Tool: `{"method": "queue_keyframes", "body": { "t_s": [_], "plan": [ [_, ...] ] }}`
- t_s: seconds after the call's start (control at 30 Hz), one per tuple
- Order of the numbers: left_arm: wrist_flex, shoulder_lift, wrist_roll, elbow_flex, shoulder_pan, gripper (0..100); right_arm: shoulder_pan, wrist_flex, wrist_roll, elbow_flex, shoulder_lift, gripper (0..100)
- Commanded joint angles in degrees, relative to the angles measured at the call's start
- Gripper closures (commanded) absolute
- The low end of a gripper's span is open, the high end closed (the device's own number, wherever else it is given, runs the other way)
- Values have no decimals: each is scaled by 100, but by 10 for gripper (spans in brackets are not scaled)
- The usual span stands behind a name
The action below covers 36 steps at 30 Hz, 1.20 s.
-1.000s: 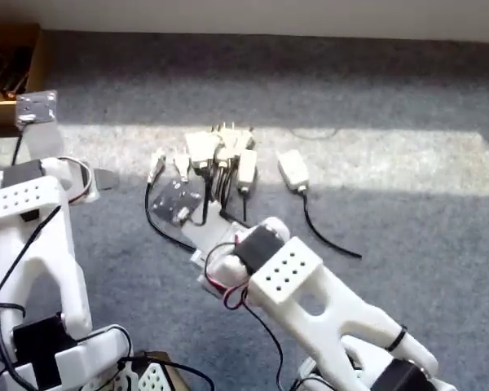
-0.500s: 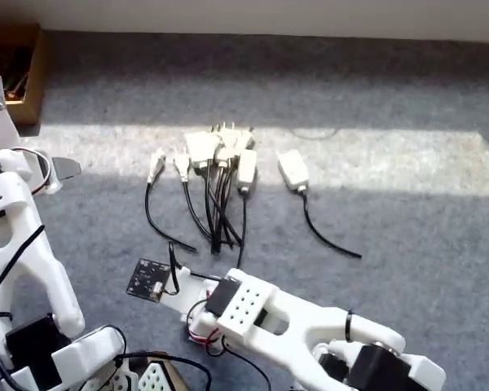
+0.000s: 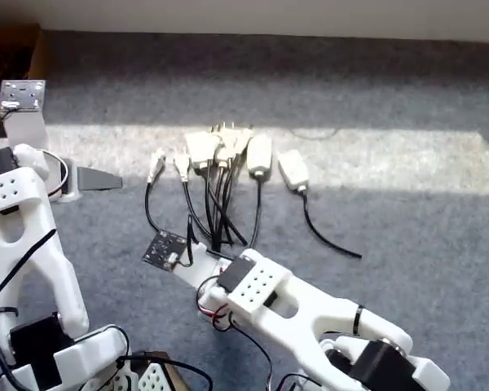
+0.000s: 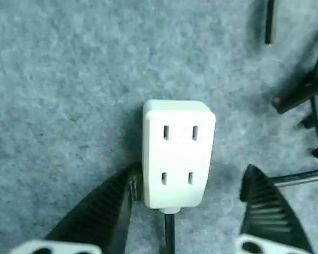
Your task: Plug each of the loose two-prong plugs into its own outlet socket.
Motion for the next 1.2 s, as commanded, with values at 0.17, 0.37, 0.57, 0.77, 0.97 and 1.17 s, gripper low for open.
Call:
{"method": "queue_keyframes", "body": {
  "t_s": [0.17,0.37,0.57,0.77,0.97,1.17],
  "plan": [
    [70,-171,-62,-242,101,514,303,980,-79,-629,-1209,561],
    [79,-145,-53,-198,295,514,1068,2079,-246,-1015,-2712,561],
    [35,804,-53,-330,734,515,4163,2343,-70,-646,-3811,561],
    [62,2536,-53,-1692,1385,515,5508,1086,-202,1218,-4171,561],
    [422,4242,-70,-3749,1763,516,5499,470,-211,2220,-4576,561],
    [1345,5675,-79,-5842,1745,680,5499,462,-211,2273,-4681,561]
  ]
}}
